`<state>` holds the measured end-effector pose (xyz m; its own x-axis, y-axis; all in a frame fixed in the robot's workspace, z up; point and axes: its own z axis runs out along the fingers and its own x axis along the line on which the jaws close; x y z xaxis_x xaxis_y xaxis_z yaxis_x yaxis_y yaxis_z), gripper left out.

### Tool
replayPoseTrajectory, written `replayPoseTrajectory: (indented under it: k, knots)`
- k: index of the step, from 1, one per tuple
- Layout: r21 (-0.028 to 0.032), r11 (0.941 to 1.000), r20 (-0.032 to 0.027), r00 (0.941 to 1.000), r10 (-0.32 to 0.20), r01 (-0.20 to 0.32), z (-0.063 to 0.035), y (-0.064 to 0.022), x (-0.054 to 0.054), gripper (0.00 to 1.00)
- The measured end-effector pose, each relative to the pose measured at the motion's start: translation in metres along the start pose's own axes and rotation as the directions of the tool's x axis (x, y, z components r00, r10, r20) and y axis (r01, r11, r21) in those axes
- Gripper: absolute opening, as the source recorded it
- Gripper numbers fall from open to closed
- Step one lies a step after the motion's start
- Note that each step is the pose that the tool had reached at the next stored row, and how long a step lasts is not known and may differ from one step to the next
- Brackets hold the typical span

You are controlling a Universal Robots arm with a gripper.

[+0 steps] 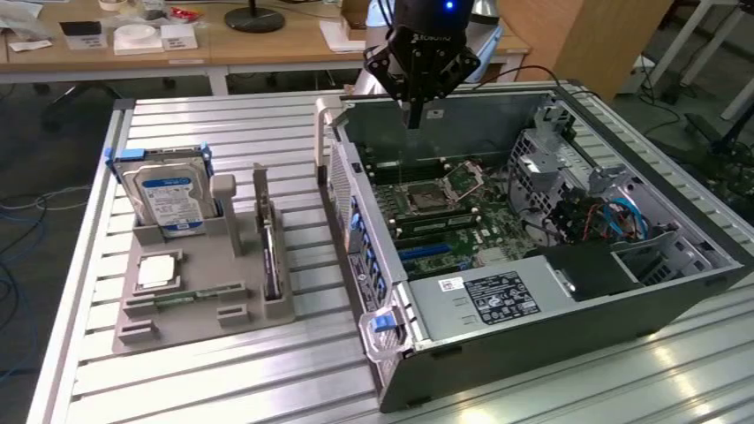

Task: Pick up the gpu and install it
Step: 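Reach for the gpu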

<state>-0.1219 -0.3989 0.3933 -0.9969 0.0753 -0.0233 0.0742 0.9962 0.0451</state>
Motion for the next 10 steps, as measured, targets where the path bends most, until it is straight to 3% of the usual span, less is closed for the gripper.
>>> replayPoseTrajectory:
  k: [10]
  knots:
    - [-0.0001, 1.0, 0.0, 1.0, 0.0, 0.0, 0.0, -0.0005, 0.0059, 0.11]
